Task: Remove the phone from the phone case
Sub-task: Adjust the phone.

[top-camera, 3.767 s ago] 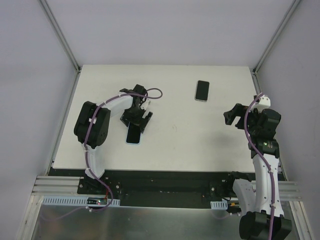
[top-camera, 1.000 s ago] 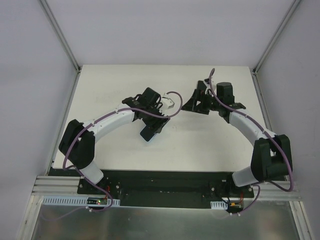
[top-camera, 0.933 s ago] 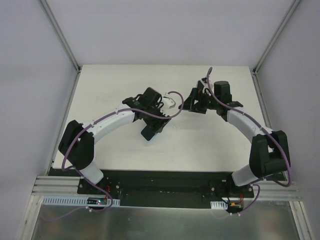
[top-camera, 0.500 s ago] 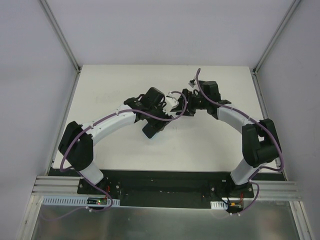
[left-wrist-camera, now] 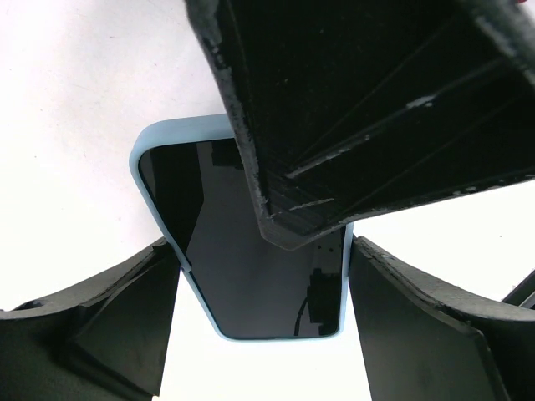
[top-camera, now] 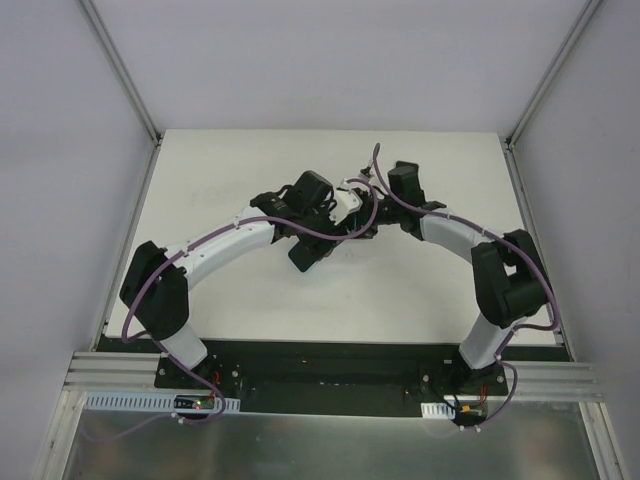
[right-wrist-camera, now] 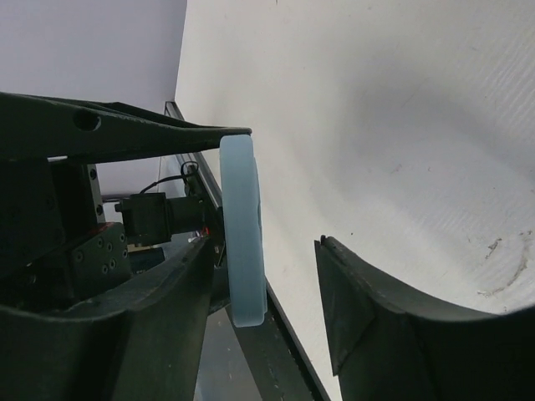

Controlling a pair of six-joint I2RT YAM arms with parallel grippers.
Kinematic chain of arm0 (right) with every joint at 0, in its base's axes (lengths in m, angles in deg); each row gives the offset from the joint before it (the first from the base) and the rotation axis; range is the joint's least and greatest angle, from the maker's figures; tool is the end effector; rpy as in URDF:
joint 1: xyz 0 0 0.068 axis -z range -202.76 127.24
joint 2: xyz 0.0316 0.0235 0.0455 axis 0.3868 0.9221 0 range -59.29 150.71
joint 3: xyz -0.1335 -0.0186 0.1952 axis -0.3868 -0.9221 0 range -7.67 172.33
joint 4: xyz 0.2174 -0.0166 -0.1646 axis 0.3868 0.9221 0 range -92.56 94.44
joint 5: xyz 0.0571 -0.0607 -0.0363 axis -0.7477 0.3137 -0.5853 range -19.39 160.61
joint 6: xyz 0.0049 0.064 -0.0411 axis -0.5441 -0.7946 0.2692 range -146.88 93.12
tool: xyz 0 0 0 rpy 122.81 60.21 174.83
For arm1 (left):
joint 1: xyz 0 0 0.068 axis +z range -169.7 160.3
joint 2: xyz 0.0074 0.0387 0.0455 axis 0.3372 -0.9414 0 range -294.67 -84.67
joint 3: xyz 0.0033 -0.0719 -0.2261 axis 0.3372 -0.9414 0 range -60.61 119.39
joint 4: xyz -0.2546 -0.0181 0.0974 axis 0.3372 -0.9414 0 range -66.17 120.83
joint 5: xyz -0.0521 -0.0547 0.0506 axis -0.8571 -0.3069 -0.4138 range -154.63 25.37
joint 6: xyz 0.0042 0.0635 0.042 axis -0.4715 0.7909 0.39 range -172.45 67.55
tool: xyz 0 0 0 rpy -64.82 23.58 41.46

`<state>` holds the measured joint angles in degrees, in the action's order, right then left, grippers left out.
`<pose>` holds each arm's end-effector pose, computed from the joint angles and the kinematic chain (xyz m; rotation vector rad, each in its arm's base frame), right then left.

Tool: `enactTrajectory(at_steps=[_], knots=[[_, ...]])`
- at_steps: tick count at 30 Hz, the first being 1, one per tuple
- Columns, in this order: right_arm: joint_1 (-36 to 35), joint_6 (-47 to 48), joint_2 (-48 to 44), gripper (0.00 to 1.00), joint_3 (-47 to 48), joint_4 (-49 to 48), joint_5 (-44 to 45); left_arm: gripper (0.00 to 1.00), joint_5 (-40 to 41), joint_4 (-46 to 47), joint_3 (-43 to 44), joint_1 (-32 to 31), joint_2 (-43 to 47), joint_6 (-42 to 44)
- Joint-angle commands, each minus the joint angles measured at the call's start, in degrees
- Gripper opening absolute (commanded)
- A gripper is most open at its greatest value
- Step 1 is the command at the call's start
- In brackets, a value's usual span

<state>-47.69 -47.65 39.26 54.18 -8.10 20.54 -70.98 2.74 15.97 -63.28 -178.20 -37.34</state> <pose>0.3373 0.2114 0.1725 -0.6380 2.1082 1.3833 0.2816 -0.2778 0.2246 1.2144 2.0490 -0.3701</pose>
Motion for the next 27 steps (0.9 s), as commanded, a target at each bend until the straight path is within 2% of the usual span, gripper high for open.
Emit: enactTrajectory(at_steps=[1,10,13,16,17,19,20,21,23,24,26,27], knots=[[-0.65,0.74,0.95,0.53,3.63,-0.96,-2.58,0.00,0.64,1.73,2.70,-0.64,0.02,1.23],[-1.17,2.84,2.09,0.07,5.57,1.85,-3.90,0.00,1.25,2.43,2.35,-0.73,-0.86,1.41],[-1.00,3.55,1.22,0.01,4.96,2.38,-2.94,0.00,1.43,2.52,2.00,-0.64,-0.86,1.50],[-0.74,4.51,0.16,0.00,4.60,3.51,-2.41,0.00,0.64,2.61,1.38,-0.72,-0.60,1.50],[-0.65,4.95,-0.28,0.00,4.60,4.39,-2.15,0.03,0.46,2.52,1.30,-0.73,-0.42,1.41],[-0.21,5.92,-0.89,0.00,4.95,5.28,-1.97,0.31,-0.06,2.52,1.12,-0.73,-0.07,1.23],[0.14,6.36,-1.33,0.00,5.13,6.84,-1.79,0.52,-0.07,2.52,1.12,-0.73,0.19,1.15],[0.66,7.06,-1.68,0.00,5.48,7.82,-1.53,0.65,-0.07,2.52,0.86,-0.64,0.63,0.88],[1.63,8.46,-2.65,0.00,5.92,9.75,-0.83,0.77,-0.42,2.52,0.59,-0.64,1.60,0.97],[2.16,8.91,-3.26,0.00,5.92,10.37,-0.48,0.89,-0.42,2.43,0.51,-0.72,2.21,1.14],[3.47,10.57,-4.49,0.00,6.09,11.95,-0.21,0.99,-0.77,2.43,0.15,-0.73,3.53,1.49],[3.92,11.54,-5.20,0.00,6.18,13.00,-0.12,0.99,-0.94,2.43,0.24,-0.64,4.15,1.85]])
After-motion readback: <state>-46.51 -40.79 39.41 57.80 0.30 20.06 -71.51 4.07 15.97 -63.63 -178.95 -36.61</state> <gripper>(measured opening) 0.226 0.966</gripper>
